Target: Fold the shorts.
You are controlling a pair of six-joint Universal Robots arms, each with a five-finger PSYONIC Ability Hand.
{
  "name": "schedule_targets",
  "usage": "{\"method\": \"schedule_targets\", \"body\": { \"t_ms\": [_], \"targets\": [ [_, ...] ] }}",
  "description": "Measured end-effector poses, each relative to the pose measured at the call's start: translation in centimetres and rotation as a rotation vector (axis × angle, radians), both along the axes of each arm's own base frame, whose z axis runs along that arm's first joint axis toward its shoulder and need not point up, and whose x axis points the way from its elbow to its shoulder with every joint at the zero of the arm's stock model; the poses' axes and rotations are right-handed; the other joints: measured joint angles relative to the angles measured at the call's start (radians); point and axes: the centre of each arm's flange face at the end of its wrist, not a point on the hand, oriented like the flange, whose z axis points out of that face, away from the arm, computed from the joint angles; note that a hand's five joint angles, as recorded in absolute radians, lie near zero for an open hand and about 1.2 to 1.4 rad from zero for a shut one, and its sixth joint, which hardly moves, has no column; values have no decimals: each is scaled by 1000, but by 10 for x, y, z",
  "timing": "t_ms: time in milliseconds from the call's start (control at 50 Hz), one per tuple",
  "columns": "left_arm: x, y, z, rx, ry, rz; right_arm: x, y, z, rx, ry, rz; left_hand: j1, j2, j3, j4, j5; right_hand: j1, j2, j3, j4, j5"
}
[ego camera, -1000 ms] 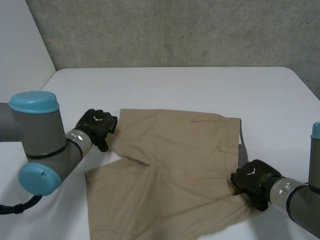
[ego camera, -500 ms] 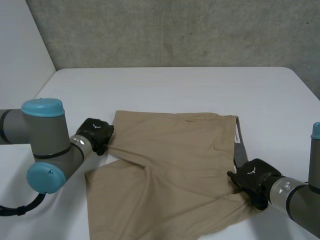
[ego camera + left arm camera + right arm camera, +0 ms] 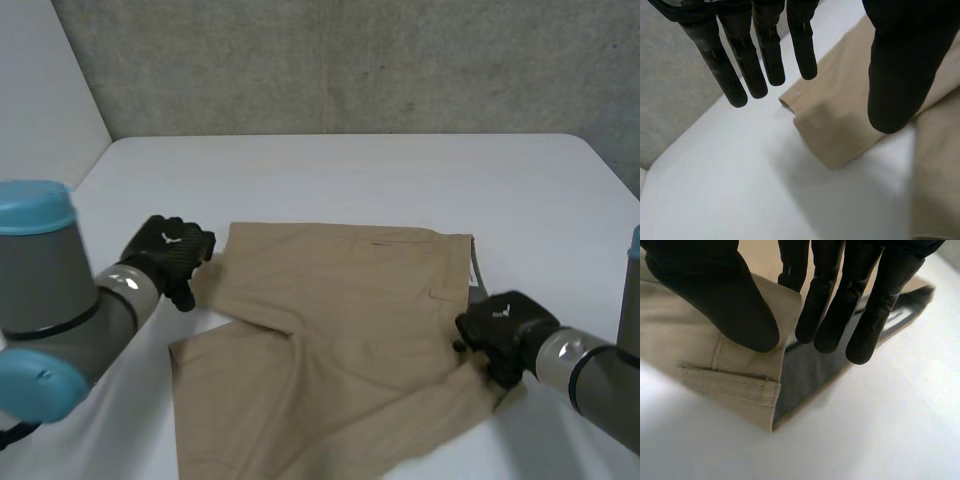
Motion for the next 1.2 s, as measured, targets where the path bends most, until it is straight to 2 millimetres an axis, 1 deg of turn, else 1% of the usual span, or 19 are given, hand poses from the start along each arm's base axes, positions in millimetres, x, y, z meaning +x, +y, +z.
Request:
{"method": "schedule_targets", "body": {
  "t_ms": [60,160,200,220,240,280,360,480,680,740,780,800,820,960,980,1060,1100,1120,1200],
  "targets": [
    [5,18,13,19,53,18,3,-9,7,-8,-75,-36,0,0,0,0,0,0,0,0,0,0],
    [14,66,26,165,184,63,9,-26,21,-17,-214,-104,0,-4,-1,-3,-2,0,0,0,0,0],
    [17,82,26,229,218,77,11,-31,23,-18,-242,-117,-2,-12,-10,-11,-10,0,0,0,0,0],
    [17,82,26,229,218,77,11,-31,23,-18,-242,-117,-2,-12,-10,-11,-10,0,0,0,0,0],
    [18,98,24,295,246,90,11,-32,23,-19,-246,-119,-17,-29,-27,-30,-30,0,0,0,0,0],
    [20,112,22,349,263,100,15,-38,26,-27,-277,-130,-27,-38,-37,-42,-44,0,0,0,0,0],
    [22,135,16,414,273,100,18,-43,27,-52,-290,-130,-62,-72,-79,-82,-80,0,0,0,0,0],
    [23,153,8,450,261,83,20,-46,24,-69,-290,-126,-62,-75,-79,-82,-82,0,0,0,0,0],
    [22,158,-10,492,211,80,19,-45,20,-63,-284,-127,-61,-74,-78,-80,-79,0,0,0,0,0],
    [19,152,-19,472,189,98,19,-45,19,-59,-282,-128,-4,-19,-26,-16,-10,0,0,0,0,0],
    [17,145,-22,440,180,114,18,-44,19,-59,-281,-127,487,430,400,415,411,0,0,0,0,0],
    [17,143,-22,434,178,116,18,-44,19,-59,-281,-127,487,430,400,415,411,0,0,0,0,0],
    [13,134,-22,390,172,122,19,-44,19,-62,-280,-125,613,570,555,572,563,0,0,0,0,0],
    [-17,83,3,153,146,67,19,-52,22,-111,-279,-131,613,642,626,644,583,0,0,0,0,0],
    [-31,59,15,49,129,37,19,-54,23,-125,-279,-135,613,643,626,644,583,0,0,0,0,0],
    [-54,18,30,-113,87,-4,19,-68,27,-201,-269,-165,613,644,627,644,583,0,0,0,0,0],
    [-62,4,32,-157,70,-14,19,-75,29,-236,-260,-178,613,644,627,644,583,0,0,0,0,0],
    [-73,-18,32,-214,44,-24,18,-86,30,-291,-243,-198,613,644,628,644,583,0,0,0,0,0],
    [-90,-59,18,-284,6,-24,22,-107,29,-395,-205,-219,613,644,628,644,583,0,0,0,0,0]
  ]
}}
